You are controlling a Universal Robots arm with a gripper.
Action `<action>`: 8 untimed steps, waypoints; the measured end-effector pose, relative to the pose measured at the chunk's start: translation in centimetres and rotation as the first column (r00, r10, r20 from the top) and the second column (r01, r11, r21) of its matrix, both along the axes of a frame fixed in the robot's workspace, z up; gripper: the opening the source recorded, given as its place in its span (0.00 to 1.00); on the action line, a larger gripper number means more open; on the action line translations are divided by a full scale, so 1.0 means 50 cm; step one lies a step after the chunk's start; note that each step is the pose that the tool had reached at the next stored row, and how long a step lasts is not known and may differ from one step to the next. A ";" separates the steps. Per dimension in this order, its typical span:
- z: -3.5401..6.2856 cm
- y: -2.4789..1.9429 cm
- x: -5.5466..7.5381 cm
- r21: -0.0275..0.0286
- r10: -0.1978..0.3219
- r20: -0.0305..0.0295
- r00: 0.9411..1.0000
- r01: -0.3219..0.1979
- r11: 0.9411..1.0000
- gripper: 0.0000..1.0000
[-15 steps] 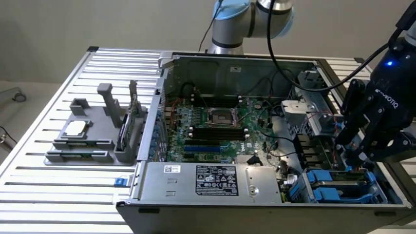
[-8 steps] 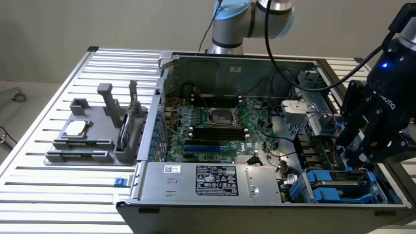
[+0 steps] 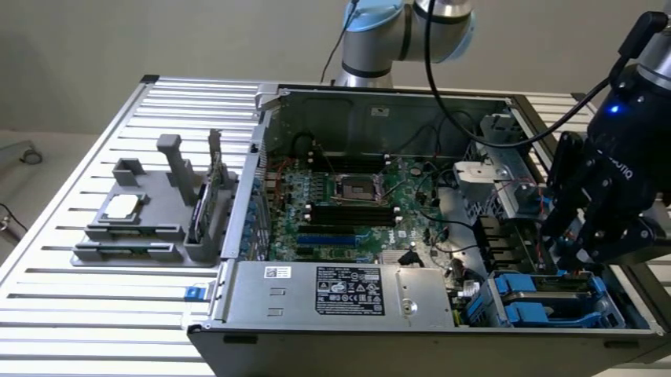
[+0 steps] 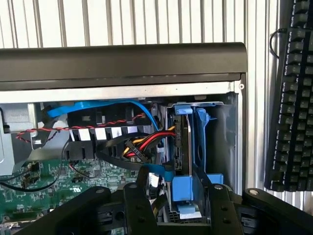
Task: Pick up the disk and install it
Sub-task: 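Insert the second disk wire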
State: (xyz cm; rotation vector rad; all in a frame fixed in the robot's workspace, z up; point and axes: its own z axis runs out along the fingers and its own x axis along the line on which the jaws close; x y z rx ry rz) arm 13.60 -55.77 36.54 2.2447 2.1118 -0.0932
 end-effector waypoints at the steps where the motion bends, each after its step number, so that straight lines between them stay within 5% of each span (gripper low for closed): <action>1: -0.001 0.0001 0.000 0.000 0.000 0.001 1.000 0.000 1.000 0.49; 8: -0.002 0.0009 -0.003 0.000 0.000 0.007 1.000 0.000 1.000 0.22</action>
